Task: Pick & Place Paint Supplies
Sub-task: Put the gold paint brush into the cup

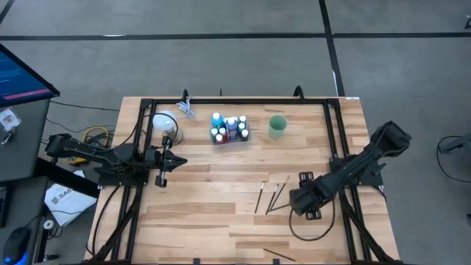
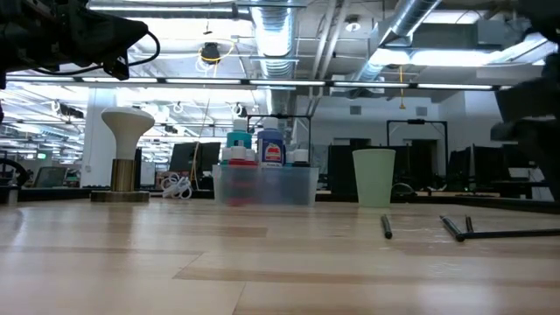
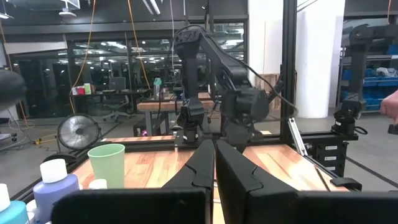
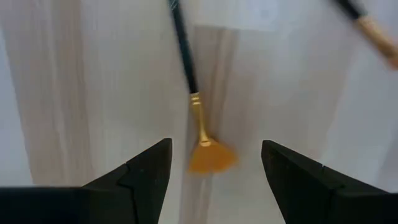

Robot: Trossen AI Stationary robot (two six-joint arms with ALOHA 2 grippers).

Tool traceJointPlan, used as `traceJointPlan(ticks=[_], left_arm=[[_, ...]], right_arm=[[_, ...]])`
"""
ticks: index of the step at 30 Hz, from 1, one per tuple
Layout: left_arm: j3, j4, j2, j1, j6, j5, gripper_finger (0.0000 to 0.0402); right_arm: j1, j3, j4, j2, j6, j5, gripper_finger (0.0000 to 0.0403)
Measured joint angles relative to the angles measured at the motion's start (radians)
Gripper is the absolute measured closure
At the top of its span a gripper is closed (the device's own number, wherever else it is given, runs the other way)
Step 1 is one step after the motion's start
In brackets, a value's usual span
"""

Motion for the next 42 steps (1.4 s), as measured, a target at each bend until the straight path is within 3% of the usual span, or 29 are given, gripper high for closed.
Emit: traceJointPlan(ticks=[6,9,17,23,30,37,42], left_arm=[[0.000,0.000,0.000,0.000,0.000,0.000,0.0400],[0.000,0.000,0.000,0.000,0.000,0.000,0.0400],[0.000,0.000,0.000,0.000,0.000,0.000,0.0400],[0.000,0.000,0.000,0.000,0.000,0.000,0.0400],[0.000,0.000,0.000,0.000,0.000,0.000,0.0400],[0.000,0.000,0.000,0.000,0.000,0.000,0.0400],[0.000,0.000,0.000,0.000,0.000,0.000,0.0400]], right_arm=[[-0.003,-0.029,0.045,0.055,-0.034,-0.044,0.0161],[-0.017,-0.074,0.093,0.030,-0.030,-0.067,0.0183],[-0.029,-0.126,0.121,-0.034,-0.011,-0.040,0.0317],[-0.030,-0.134,0.118,-0.036,0.000,-0.034,0.0394],[-0.030,-0.109,-0.010,-0.086,0.032,-0.059,0.0401],[-0.032,0.010,-0.211,-0.170,0.031,-0.054,0.0402],[-0.086,0.138,-0.437,-0.221,0.031,0.119,0.0402]])
